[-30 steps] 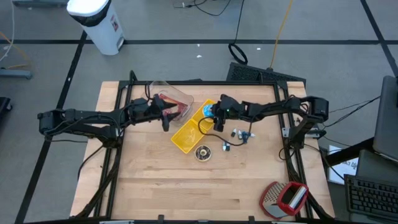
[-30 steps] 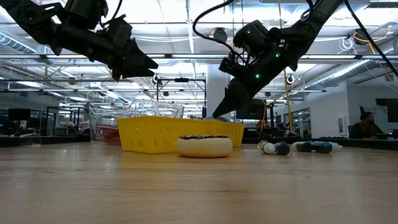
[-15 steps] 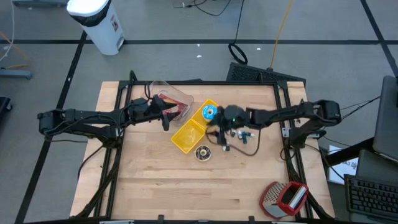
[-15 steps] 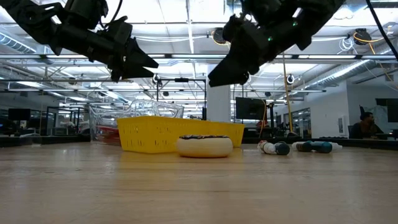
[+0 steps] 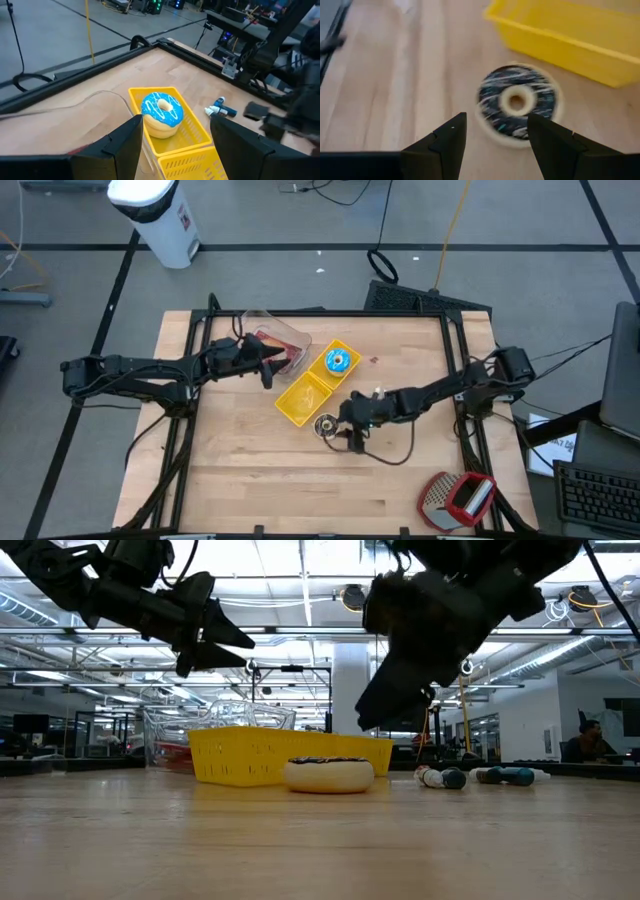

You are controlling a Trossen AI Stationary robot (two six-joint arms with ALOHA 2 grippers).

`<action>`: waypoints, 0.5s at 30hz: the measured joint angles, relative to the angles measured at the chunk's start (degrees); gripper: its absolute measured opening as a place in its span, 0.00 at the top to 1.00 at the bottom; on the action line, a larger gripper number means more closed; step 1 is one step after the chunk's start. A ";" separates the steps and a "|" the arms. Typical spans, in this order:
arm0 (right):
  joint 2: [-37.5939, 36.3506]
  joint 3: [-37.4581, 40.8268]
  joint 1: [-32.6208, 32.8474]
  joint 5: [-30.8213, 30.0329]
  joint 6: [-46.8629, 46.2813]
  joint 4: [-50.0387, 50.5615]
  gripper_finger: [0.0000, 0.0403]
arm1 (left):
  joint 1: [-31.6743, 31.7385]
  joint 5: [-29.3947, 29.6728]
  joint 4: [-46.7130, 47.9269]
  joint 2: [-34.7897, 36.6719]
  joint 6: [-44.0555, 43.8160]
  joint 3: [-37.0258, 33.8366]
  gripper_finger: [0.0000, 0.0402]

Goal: Pick & Place Food Item
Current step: Put the black donut into the top yellow bin

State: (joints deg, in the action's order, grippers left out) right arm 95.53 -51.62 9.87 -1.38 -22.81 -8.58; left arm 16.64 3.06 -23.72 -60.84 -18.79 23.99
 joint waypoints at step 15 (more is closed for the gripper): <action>9.49 -0.13 -7.33 8.47 -12.59 -5.29 0.29 | 0.04 0.01 3.04 0.00 -0.83 0.02 0.42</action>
State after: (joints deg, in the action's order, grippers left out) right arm 105.01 -51.75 2.54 7.10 -35.39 -13.87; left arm 16.69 3.07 -20.68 -60.84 -19.62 24.01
